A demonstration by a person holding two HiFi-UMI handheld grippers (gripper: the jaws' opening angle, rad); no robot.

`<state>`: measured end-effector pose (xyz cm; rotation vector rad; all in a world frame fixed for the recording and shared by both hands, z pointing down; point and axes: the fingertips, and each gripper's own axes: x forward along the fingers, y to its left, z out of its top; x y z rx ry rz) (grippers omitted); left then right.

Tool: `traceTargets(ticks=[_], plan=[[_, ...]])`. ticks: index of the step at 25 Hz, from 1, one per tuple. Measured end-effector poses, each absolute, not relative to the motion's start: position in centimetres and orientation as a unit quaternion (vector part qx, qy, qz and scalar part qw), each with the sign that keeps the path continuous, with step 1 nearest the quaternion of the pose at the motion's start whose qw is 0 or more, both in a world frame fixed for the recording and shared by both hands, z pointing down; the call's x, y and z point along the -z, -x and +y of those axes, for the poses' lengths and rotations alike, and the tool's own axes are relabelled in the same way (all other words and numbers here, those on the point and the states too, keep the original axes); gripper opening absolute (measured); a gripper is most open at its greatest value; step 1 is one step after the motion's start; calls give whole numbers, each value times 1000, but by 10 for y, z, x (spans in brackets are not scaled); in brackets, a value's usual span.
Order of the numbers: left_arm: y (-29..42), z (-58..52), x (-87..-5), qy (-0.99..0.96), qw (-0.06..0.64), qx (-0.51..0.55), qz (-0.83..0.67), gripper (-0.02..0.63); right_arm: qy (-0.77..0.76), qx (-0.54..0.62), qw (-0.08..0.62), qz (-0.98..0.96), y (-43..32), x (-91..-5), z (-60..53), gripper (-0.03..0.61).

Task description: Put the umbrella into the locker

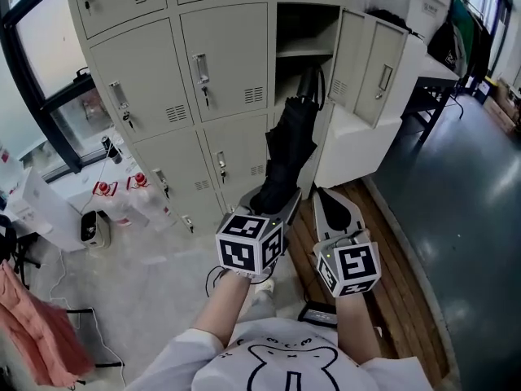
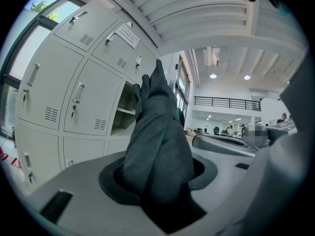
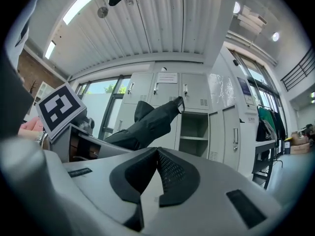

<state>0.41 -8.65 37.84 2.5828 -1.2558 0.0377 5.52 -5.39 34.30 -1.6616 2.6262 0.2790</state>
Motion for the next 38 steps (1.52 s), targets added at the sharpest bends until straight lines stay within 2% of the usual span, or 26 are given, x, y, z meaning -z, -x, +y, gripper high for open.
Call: traceTargets(ticks=[21, 30, 38], plan=[[-10, -334, -358, -888, 168, -53, -425, 235, 576, -124, -6, 808, -70, -315, -275, 12], [-38, -406, -344, -888, 160, -83, -423, 236, 569, -158, -27, 807, -77, -289, -338, 12], [-66, -465, -330, -864, 173, -121, -457, 238, 551, -165, -14, 818, -98, -275, -376, 12]])
